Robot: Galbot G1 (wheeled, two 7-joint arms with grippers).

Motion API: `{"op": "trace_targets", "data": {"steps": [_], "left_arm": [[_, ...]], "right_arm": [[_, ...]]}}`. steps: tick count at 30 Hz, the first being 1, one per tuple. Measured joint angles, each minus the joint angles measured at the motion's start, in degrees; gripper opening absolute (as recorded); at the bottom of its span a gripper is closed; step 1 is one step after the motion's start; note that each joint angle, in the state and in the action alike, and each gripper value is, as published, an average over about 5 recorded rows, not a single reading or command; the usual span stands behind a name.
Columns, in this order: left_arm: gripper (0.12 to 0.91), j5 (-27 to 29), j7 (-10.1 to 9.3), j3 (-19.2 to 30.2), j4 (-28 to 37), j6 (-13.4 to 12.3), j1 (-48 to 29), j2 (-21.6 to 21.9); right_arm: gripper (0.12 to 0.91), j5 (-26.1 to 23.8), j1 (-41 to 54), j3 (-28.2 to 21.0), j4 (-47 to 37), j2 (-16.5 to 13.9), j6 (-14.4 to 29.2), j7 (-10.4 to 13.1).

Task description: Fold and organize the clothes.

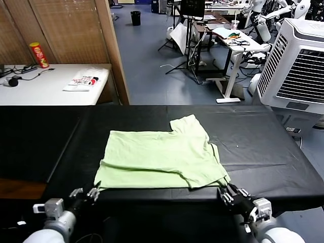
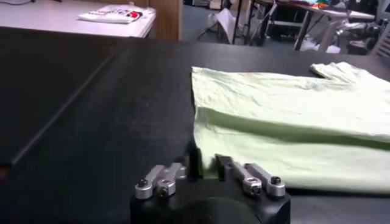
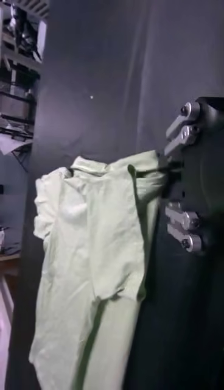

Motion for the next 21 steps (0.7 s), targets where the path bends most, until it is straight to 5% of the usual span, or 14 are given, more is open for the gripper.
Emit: {"op": "trace_targets", "data": {"steps": [3,11,21], "left_arm": [[0.784,-2.47,-0.94,-0.61,-0.27,0.07,-1.62,0.64],[0.798,-7.04,-1.08,2.12,6.21,0.2,-14.52,3.91],[0.798,-9.11,-1.61,12.68,25.14,2.13,-37.6,7.38]], "right_arm": [[0.797,1.54,4.62,-0.97,-1.58,-0.2,0.15,2.0],[0.798,3.6,25.55,-8.04,-15.39,1.16,-1.38,7.73],[0.798,3.3,49.18,-18.93,-39.39,5.5,-2.48,9.05]]}}
